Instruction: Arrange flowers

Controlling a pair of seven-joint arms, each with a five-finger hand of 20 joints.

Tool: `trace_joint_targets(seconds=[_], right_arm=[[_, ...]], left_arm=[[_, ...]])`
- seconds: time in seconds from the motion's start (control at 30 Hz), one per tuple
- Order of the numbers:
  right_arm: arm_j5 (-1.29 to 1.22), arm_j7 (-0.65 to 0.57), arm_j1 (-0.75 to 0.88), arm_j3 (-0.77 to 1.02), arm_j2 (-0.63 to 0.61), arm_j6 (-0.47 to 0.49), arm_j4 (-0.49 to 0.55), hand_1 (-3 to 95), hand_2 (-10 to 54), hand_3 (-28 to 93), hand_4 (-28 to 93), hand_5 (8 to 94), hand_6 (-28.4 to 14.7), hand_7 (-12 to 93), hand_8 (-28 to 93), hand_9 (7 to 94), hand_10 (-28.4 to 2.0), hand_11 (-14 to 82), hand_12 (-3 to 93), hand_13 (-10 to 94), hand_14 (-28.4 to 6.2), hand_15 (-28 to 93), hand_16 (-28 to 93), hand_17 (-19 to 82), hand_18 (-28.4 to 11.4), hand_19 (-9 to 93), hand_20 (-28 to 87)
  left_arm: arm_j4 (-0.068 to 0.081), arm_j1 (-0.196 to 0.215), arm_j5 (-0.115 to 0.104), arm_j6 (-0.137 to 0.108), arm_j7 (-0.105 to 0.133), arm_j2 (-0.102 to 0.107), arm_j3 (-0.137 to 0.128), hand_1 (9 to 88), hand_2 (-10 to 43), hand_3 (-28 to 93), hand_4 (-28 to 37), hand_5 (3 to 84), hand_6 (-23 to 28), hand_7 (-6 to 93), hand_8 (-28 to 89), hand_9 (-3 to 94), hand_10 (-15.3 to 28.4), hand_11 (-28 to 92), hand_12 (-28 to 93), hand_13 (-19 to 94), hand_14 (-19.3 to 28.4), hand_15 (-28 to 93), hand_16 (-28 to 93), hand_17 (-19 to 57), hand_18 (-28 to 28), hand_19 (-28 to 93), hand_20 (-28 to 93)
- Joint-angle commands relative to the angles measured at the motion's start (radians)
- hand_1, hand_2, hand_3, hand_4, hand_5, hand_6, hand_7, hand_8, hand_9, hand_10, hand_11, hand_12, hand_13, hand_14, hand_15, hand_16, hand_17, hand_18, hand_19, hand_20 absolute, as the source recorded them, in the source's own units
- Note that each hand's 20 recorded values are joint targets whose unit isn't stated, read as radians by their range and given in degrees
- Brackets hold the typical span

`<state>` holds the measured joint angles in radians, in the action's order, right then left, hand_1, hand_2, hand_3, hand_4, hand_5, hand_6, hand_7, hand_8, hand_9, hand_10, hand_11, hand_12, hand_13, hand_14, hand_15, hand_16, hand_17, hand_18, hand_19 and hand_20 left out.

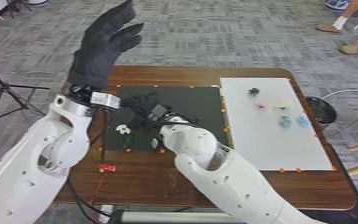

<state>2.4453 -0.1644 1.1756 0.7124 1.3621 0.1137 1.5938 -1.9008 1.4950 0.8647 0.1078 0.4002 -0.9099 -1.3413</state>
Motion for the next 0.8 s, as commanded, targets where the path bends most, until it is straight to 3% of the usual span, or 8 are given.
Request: trace_joint_targets(seconds=[0.03,0.1,0.17,0.2,0.23,0.33,0.53,0.8], right_arm=[[-0.059,-0.128,0.17,0.27,-0.42,-0.06,0.179,29.3,-9.5,88,-28,31.3,-3.5,36,-16,34.7,-13.4,27.1,23.4,35,-9.2,70,21,10,-20.5,69,42],[-0.076,-0.171,0.276,0.384,-0.489,-0.058,0.233,29.3,-9.5,88,-28,31.8,-3.5,36,-16,35.3,-13.5,27.1,23.3,35,-9.3,70,20,10,-20.5,69,42],[-0.102,-0.198,0.384,0.502,-0.529,-0.072,0.275,29.5,-9.5,88,-28,33.4,-3.5,36,-17,36.8,-13.4,27.6,23.2,35,-9.4,69,20,10,-20.5,69,42],[-0.096,-0.205,0.435,0.556,-0.543,-0.085,0.289,29.6,-9.5,88,-28,34.0,-3.5,36,-17,37.4,-13.3,27.9,23.3,35,-9.4,69,20,10,-20.4,69,42],[-0.085,-0.214,0.479,0.598,-0.556,-0.097,0.296,29.8,-9.5,88,-28,34.6,-3.5,36,-17,37.8,-13.2,28.2,23.3,35,-9.5,69,19,10,-20.5,69,42],[-0.028,-0.216,0.565,0.693,-0.57,-0.105,0.298,30.2,-9.5,87,-28,36.1,-3.2,36,-17,38.8,-12.9,28.7,23.1,35,-9.5,69,19,10,-20.5,69,42],[0.036,-0.244,0.57,0.729,-0.559,-0.077,0.239,30.2,-9.5,88,-28,37.0,-3.0,36,-17,40.2,-12.8,29.3,23.0,37,-9.1,68,18,10,-20.5,69,41],[0.046,-0.256,0.546,0.732,-0.56,-0.065,0.181,29.1,-9.5,87,-28,37.0,-3.2,36,-16,40.7,-12.9,29.7,23.0,38,-9.0,68,19,10,-20.6,69,41]], left_arm=[[-0.031,0.246,-0.015,-0.034,-0.062,-0.046,-0.062,24.0,-6.3,64,-28.3,25.3,1.6,19.6,-10,22.0,9.8,11,21,20,13.4,17,7,-12.0,21.7,43,8],[-0.035,0.303,-0.014,-0.042,-0.082,-0.061,-0.081,24.0,-6.4,64,-28.3,25.3,1.6,19.6,-10,21.9,9.9,11,21,20,13.4,18,7,-12.0,21.7,43,8],[-0.042,0.356,-0.04,-0.078,-0.071,-0.066,-0.088,24.1,-6.4,64,-28.3,25.4,1.7,19.6,-10,21.9,9.9,11,21,20,13.4,18,7,-12.0,21.7,43,8],[-0.043,0.374,-0.043,-0.08,-0.079,-0.068,-0.096,24.1,-6.4,64,-28.3,25.4,1.7,19.6,-10,22.0,9.9,11,21,20,13.4,18,7,-12.0,21.7,43,8],[-0.048,0.395,-0.039,-0.083,-0.096,-0.073,-0.109,24.1,-6.4,64,-28.3,25.4,1.7,19.7,-10,22.0,9.9,11,21,20,13.3,18,7,-12.0,21.7,43,8],[-0.059,0.446,-0.038,-0.104,-0.092,-0.08,-0.133,24.2,-6.7,65,-28.3,25.5,1.8,19.9,-10,22.0,9.9,11,21,20,13.4,18,7,-12.0,21.6,43,8],[-0.063,0.465,-0.034,-0.108,-0.096,-0.093,-0.144,24.3,-6.7,65,-28.3,25.5,1.8,20.0,-10,22.0,9.9,12,21,20,13.3,18,7,-12.0,21.6,43,8],[-0.06,0.457,-0.028,-0.094,-0.089,-0.103,-0.144,24.3,-6.6,64,-28.3,25.3,1.8,20.1,-10,21.8,9.9,12,21,19,13.3,18,7,-12.0,21.4,43,8]])
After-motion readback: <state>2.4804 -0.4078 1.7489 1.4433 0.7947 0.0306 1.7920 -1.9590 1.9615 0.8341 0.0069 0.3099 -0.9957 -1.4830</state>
